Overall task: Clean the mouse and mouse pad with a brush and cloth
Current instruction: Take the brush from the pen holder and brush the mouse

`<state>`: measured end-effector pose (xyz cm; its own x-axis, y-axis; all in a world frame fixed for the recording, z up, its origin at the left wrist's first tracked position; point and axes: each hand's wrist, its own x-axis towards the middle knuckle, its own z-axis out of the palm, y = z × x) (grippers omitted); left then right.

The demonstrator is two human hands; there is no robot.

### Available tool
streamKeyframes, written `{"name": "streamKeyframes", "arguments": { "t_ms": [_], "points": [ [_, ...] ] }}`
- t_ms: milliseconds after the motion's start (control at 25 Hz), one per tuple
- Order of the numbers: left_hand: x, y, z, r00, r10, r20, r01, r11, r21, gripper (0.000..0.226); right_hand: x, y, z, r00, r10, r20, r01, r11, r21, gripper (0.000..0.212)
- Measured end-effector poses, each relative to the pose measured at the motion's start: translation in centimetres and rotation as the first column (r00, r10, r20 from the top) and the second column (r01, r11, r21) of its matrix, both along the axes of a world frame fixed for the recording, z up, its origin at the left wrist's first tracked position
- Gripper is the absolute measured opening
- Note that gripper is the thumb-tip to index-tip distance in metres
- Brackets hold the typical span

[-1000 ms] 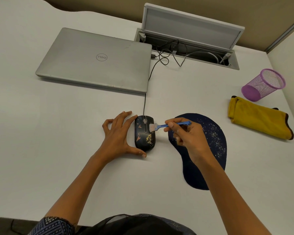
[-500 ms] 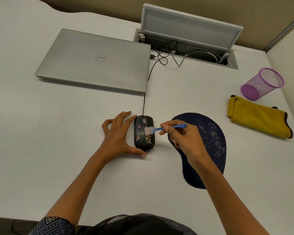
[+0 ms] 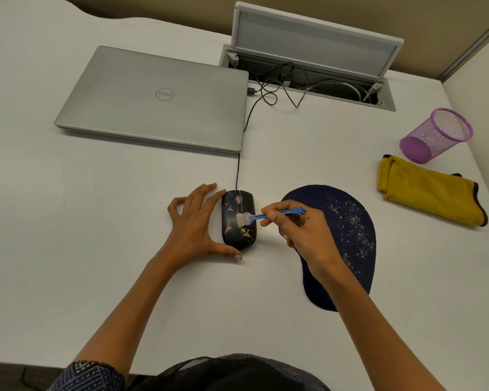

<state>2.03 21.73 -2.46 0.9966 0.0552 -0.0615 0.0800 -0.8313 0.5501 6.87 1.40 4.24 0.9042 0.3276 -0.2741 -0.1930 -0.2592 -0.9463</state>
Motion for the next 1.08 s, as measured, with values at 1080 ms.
{"name": "streamKeyframes", "arguments": {
  "t_ms": [1080],
  "points": [
    [0.0, 0.0, 0.3, 1.0, 0.0, -0.005, 0.0, 1.0, 0.013, 0.125, -0.3, -1.1, -0.2, 0.996, 0.038, 0.079, -0.035, 0.999, -0.035, 0.01]
  ]
}}
